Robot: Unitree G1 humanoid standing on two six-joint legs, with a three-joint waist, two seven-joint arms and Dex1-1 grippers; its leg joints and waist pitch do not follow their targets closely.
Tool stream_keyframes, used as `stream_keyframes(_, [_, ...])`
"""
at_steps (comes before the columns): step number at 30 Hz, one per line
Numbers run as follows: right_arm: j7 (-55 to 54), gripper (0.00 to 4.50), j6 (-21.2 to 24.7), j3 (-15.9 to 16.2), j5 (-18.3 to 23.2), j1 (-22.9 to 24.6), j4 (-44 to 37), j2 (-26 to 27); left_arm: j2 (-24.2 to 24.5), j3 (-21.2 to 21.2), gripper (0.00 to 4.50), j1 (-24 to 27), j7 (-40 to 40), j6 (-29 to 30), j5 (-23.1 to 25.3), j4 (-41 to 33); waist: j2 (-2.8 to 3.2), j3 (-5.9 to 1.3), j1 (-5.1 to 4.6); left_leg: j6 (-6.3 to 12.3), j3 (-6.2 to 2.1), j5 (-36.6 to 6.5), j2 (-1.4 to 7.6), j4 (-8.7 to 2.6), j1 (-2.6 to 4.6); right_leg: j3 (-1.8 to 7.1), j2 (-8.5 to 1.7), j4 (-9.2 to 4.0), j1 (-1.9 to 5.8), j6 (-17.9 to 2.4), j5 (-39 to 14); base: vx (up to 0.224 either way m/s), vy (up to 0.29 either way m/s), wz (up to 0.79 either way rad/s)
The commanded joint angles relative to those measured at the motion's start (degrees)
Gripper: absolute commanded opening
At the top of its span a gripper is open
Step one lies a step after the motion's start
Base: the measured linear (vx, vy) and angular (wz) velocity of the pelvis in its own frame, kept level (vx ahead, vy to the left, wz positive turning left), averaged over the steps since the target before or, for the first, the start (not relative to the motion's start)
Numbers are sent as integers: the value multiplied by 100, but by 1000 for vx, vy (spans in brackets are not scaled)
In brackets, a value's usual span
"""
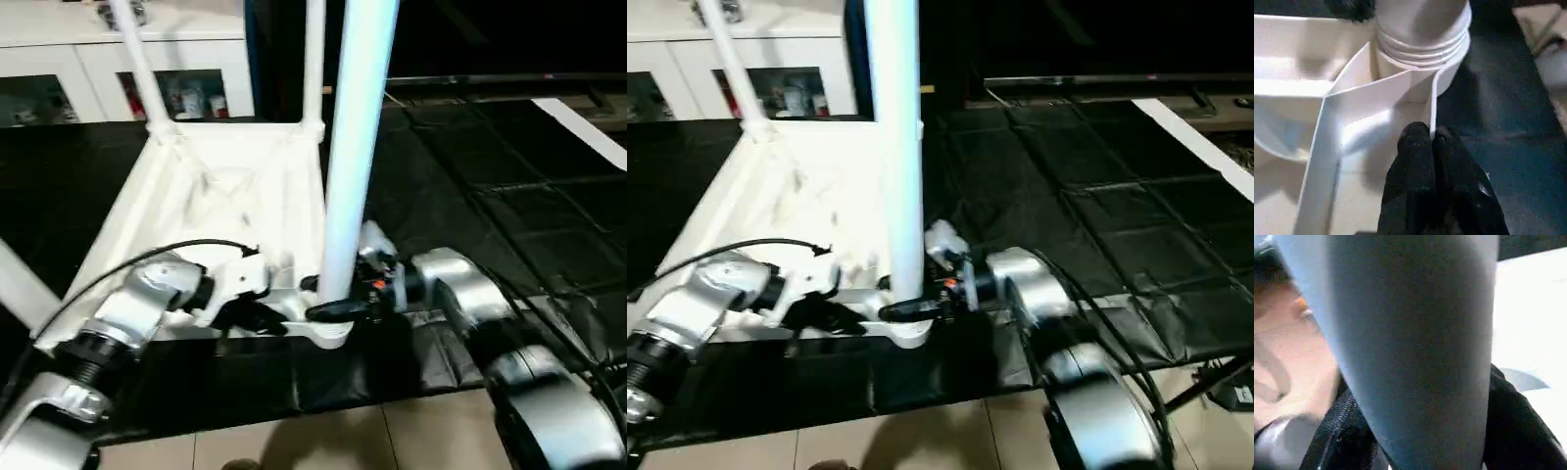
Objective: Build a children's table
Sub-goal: Rotate leg to tighten
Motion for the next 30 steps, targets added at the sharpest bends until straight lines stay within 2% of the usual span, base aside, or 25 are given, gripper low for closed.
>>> stream_keyframes(1, [-564,220,253,25,-50,142,-173,191,-235,10,0,4,529,245,69,23,71,-373,-68,6,30,-1201,96,-393,22,264,-412,-438,300,-1143,-1328,0,0,0])
stream_keyframes(2, [-564,220,253,25,-50,142,-173,191,-235,10,0,4,529,245,69,23,55,-358,-93,-12,30,-1374,90,-400,34,265,-423,-484,282,-1040,-1706,0,0,0])
stream_keyframes(4, [-1735,218,467,-204,-115,338,-364,532,-600,261,0,-125,1214,668,17,18,69,-299,-135,-67,21,-1486,72,-425,30,267,-413,-545,254,-853,-2178,0,0,0])
stream_keyframes(5, [-2089,217,555,-269,-135,372,-385,659,-751,351,0,-190,1493,802,12,32,42,-312,-178,-116,17,-1485,57,-419,52,272,-422,-562,249,-789,-2364,0,0,0])
stream_keyframes(6, [-2089,216,555,-269,-135,372,-385,659,-751,351,0,-190,1493,802,12,32,47,-316,-203,-98,3,-1499,47,-418,54,259,-424,-588,246,-732,-2516,0,0,0])
stream_keyframes(8, [-3205,216,742,-452,-232,292,-222,1068,-1215,615,0,-375,2286,1161,12,74,55,-282,-280,-106,0,-1465,32,-431,2,253,-400,-598,249,-667,-2565,0,0,0])
stream_keyframes(9, [-3677,216,786,-511,-315,252,-183,1218,-1370,695,0,-432,2569,1279,52,83,48,-288,-316,-108,-10,-1504,22,-426,25,246,-404,-623,232,-636,-2652,0,0,0])
stream_keyframes(10, [-4125,216,767,-515,-450,157,-63,1326,-1509,748,0,-479,2884,1350,130,90,45,-281,-342,-103,-18,-1512,15,-430,14,238,-398,-618,233,-629,-2670,0,0,0])
stream_keyframes(11, [-4406,216,755,-505,-546,83,31,1386,-1597,779,0,-508,3098,1386,186,94,45,-283,-390,-115,-33,-1488,6,-436,-26,226,-397,-613,257,-610,-2657,0,0,0])
stream_keyframes(12, [-4703,216,814,-549,-569,-23,152,1474,-1685,765,0,-521,3233,1453,244,47,23,-298,-403,-68,-36,-1457,-7,-425,-26,225,-400,-628,261,-586,-2613,0,0,0])
stream_keyframes(14, [-4982,216,875,-598,-555,-108,200,1569,-1772,729,0,-525,3311,1564,268,-41,17,-304,-432,21,-20,-1381,-2,-411,-13,247,-393,-624,240,-659,-2388,0,0,0])
stream_keyframes(17, [-5193,216,819,-614,-600,-154,195,1611,-1830,713,0,-526,3326,1624,272,-117,31,-324,-457,74,-23,-1154,17,-413,-55,252,-378,-545,275,-858,-1709,0,0,0])
stream_keyframes(18, [-5261,216,779,-656,-587,-169,194,1627,-1846,707,0,-523,3309,1636,268,-147,14,-348,-459,96,-14,-1052,19,-398,-56,257,-375,-519,292,-939,-1407,0,0,0])
stream_keyframes(20, [-5279,269,819,-739,-536,-168,146,1656,-1821,664,0,-503,3220,1644,270,-216,16,-358,-463,134,-11,-955,22,-391,-62,258,-377,-487,309,-1031,-1126,0,0,0])
stream_keyframes(22, [-5171,282,759,-684,-625,-122,75,1627,-1763,622,0,-457,3128,1658,272,-293,30,-391,-459,192,-1,-752,20,-380,-52,253,-376,-451,336,-1158,-700,0,0,0])
stream_keyframes(26, [-4734,326,316,-416,-820,7,-25,1371,-1548,545,0,-343,2864,1600,266,-378,51,-402,-448,241,7,-689,34,-373,-60,245,-390,-430,352,-1253,-443,0,0,0])
stream_keyframes(27, [-4734,335,316,-416,-820,7,-25,1371,-1548,545,0,-343,2864,1600,266,-378,46,-397,-456,236,9,-722,39,-376,-56,250,-392,-431,355,-1272,-445,0,0,0])
stream_keyframes(28, [-4513,346,104,-283,-892,122,-110,1169,-1426,534,0,-288,2735,1543,237,-423,22,-396,-453,244,13,-723,35,-379,-54,249,-389,-437,358,-1276,-460,0,0,0])
stream_keyframes(30, [-3915,365,16,-321,-673,325,-373,916,-1205,552,0,-205,2468,1524,164,-494,34,-391,-423,295,20,-779,45,-373,-47,259,-391,-445,359,-1259,-512,0,0,0])
